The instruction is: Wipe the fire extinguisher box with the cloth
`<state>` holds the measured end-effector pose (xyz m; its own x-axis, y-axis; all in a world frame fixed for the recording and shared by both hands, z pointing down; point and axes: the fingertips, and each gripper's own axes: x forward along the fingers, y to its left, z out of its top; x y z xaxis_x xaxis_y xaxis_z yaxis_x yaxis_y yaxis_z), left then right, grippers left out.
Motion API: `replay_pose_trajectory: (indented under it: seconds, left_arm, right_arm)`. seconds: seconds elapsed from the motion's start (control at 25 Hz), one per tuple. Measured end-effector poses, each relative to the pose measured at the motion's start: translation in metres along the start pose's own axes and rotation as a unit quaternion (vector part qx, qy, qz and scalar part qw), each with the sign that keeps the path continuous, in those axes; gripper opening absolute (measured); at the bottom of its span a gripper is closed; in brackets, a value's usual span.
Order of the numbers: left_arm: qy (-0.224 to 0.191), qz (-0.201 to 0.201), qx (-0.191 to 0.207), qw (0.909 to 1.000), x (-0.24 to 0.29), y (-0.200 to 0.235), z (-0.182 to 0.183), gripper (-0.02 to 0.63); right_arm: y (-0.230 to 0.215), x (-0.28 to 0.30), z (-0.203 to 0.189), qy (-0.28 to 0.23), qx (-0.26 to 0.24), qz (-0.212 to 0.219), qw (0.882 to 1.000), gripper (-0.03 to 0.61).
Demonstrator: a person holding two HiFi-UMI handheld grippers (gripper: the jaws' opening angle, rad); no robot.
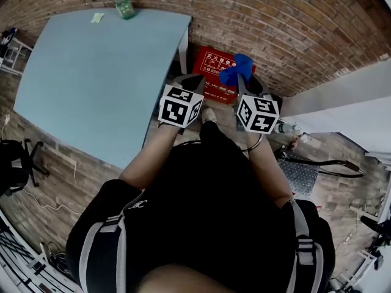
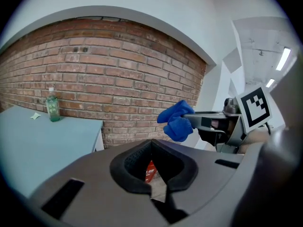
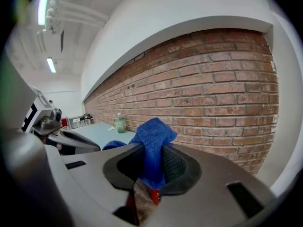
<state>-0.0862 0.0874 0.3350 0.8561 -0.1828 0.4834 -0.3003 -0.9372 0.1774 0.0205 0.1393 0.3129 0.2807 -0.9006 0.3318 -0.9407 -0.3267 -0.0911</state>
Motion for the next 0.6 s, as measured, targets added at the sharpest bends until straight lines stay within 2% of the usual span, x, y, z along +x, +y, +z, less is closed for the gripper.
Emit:
replay_pose_trajectory:
  seconds: [0.28, 0.44, 0.6]
  left_arm:
    - [0.055, -0.012, -0.003, 0.9984, 0.053, 0.015, -0.019, 0.008]
    - [0.064, -0.008, -0.001, 0.9979, 0.082, 0.027, -0.002, 0.008]
    - [0.074, 0.016, -0.012, 0.9971, 0.106, 0.048, 0.015, 0.008]
  right_arm:
    - [-0.032, 0.036, -0.023, 0.029, 0.033, -0.009, 0.999, 0.089]
    - [-0.058, 0.059, -0.038, 0.058, 0.033, -0.009, 0.998, 0.089]
    - [-0.077, 0.091, -0.040, 0.083, 0.039, 0.015, 0.996, 0.089]
